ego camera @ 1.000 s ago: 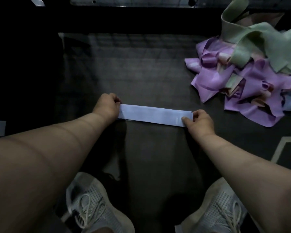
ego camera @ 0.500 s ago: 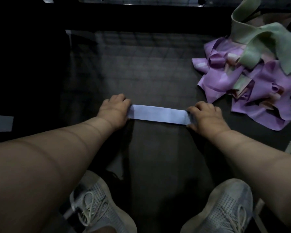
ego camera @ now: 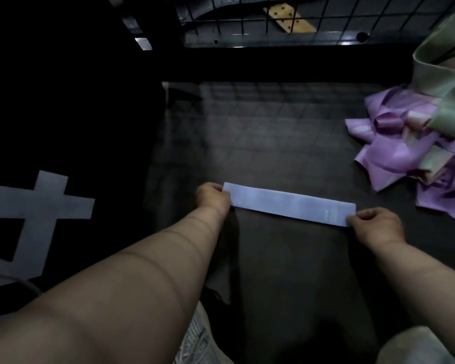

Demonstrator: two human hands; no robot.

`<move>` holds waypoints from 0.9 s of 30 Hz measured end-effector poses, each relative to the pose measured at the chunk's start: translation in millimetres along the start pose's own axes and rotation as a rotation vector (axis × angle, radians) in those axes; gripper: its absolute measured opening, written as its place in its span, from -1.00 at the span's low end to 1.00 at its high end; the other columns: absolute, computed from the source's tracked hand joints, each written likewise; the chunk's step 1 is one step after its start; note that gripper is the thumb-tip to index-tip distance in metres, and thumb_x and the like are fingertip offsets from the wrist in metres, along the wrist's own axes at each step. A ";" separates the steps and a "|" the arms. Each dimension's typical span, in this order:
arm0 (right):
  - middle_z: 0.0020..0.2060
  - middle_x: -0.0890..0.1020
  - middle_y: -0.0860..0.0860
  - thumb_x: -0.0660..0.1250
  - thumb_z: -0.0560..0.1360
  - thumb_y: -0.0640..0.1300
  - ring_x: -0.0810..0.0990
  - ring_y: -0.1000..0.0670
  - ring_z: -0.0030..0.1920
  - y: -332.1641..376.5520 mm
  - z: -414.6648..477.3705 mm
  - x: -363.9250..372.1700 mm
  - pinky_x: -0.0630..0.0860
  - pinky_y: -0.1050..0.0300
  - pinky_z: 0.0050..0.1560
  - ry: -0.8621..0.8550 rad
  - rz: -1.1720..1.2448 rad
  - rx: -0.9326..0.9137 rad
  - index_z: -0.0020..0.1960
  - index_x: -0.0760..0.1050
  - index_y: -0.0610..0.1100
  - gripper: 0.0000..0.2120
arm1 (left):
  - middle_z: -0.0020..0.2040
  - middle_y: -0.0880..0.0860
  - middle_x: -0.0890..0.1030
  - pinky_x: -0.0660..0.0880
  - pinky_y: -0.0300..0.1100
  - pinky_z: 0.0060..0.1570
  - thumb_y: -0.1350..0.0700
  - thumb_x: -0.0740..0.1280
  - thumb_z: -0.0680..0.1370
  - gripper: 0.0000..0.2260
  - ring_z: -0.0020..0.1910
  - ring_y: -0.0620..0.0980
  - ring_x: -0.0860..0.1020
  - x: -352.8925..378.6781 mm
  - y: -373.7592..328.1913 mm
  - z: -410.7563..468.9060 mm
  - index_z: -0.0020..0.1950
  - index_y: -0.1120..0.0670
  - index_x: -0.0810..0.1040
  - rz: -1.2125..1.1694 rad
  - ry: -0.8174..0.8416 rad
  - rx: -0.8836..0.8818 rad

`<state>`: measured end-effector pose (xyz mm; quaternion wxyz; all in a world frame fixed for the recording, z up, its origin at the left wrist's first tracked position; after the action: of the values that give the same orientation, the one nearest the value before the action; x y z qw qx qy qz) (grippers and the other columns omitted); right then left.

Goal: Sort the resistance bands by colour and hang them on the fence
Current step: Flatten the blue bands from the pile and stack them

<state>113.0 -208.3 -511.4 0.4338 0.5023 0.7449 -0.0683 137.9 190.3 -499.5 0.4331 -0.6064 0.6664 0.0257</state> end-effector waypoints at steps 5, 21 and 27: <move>0.14 0.62 -0.23 0.46 0.50 -0.19 0.58 -0.23 0.19 2.5 -3.9 1.8 0.44 0.03 0.23 0.034 0.059 0.020 0.20 0.56 -0.31 -0.67 | 0.09 0.21 0.62 0.56 -0.06 0.12 0.25 0.44 0.50 -0.76 0.07 0.17 0.61 8.0 10.5 1.7 0.16 0.22 0.58 -0.017 0.033 -0.046; -0.28 0.60 -0.17 0.42 0.51 -0.26 0.53 -0.08 -0.37 75.3 16.9 -9.2 0.50 0.11 -0.36 0.204 0.354 -0.128 0.00 0.54 -0.27 -0.89 | -0.28 0.15 0.54 0.48 -0.28 -0.58 0.31 0.42 0.52 -0.83 -0.40 0.04 0.50 -11.8 -52.0 24.8 -0.19 0.13 0.49 -0.270 0.193 -0.008; -0.34 0.55 -0.13 0.39 0.53 -0.32 0.50 -0.03 -0.40 134.0 22.4 5.9 0.52 0.17 -0.52 0.362 0.373 -0.136 -0.17 0.49 -0.17 -0.86 | -0.22 0.13 0.56 0.48 -0.28 -0.56 0.27 0.41 0.54 -0.84 -0.33 0.03 0.52 -27.6 -79.6 54.3 -0.18 0.09 0.50 -0.287 0.133 0.015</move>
<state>233.5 -151.1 -484.6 0.3314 0.6046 0.7077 0.1540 230.6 221.5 -477.4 0.3917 -0.6926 0.6002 -0.0814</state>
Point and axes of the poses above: each hand's wrist, its own z-axis towards the middle knuckle, its own x-axis out of the palm, y = z × x, the point moved 10 cm from there along z, towards the middle knuckle
